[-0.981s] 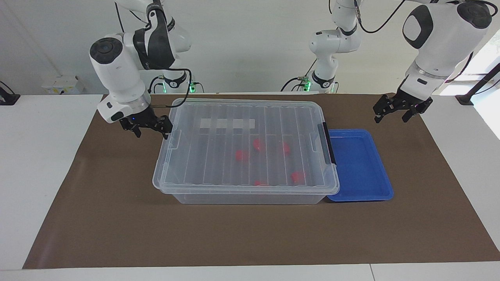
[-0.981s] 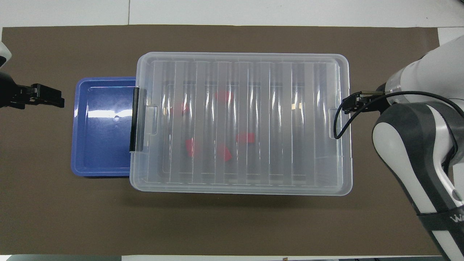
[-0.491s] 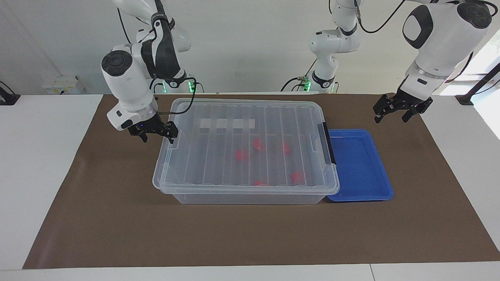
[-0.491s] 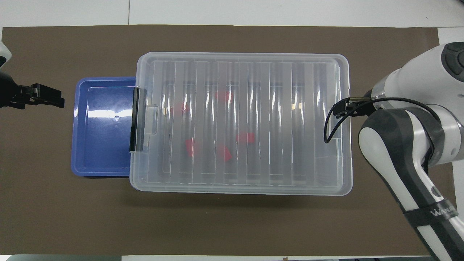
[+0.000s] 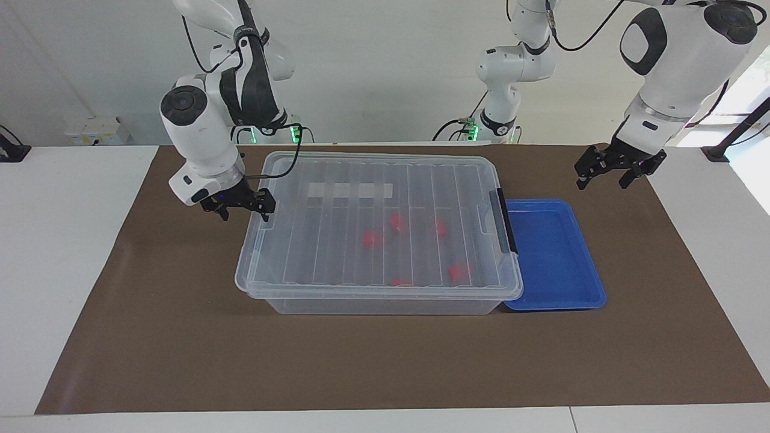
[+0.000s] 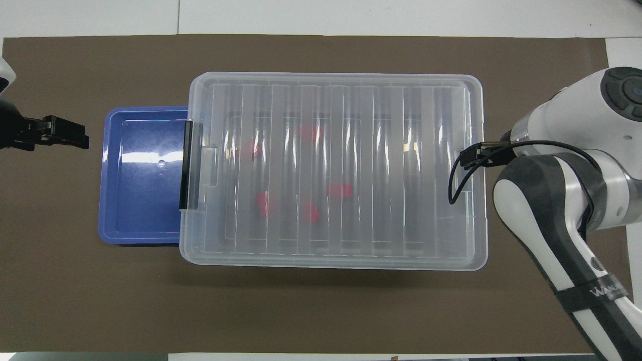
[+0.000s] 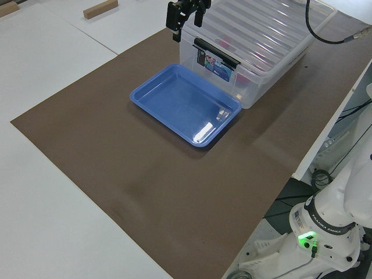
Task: Place red block in blue tray from box
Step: 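Reach the right gripper to the edge of the clear lid, then slide the clear lid away from the blue tray with the right gripper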
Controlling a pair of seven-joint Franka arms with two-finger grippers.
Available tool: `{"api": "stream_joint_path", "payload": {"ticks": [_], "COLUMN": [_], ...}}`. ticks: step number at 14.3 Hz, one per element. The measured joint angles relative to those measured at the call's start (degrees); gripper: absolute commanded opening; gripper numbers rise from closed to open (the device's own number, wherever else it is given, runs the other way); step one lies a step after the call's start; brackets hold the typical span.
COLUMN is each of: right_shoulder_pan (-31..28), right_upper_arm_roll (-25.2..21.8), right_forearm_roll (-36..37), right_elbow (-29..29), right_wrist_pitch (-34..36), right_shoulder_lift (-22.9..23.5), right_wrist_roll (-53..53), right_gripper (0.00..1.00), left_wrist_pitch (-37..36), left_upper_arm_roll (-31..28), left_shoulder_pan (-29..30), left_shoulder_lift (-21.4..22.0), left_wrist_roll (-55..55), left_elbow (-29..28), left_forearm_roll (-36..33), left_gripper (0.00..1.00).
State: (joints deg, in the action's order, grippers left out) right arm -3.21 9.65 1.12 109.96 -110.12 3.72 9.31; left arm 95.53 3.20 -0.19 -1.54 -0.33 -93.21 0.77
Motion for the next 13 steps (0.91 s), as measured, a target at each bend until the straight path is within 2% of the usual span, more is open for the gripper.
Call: {"api": "stream_joint_path", "payload": {"ticks": [7,13], "right_shoulder_pan": [-3.4,-3.7], "right_upper_arm_roll": [-0.2,-3.9], "right_forearm_roll": [0.0,0.1], "right_elbow": [0.0,0.1], "right_wrist_pitch": [-0.1,-0.3], "right_shoulder_lift": [-0.1,-0.1], "right_wrist_roll": [-7.2,-14.3], "right_gripper": [1.00,1.00], "left_wrist_pitch": [0.0,0.0], "left_upper_arm_roll": [0.0,0.0], "left_shoulder_pan": [0.0,0.0], "left_shoulder_lift": [0.0,0.0], "left_wrist_roll": [0.0,0.0], "left_elbow": [0.0,0.0], "left_forearm_roll": [0.0,0.0], "left_gripper": [1.00,1.00]}}
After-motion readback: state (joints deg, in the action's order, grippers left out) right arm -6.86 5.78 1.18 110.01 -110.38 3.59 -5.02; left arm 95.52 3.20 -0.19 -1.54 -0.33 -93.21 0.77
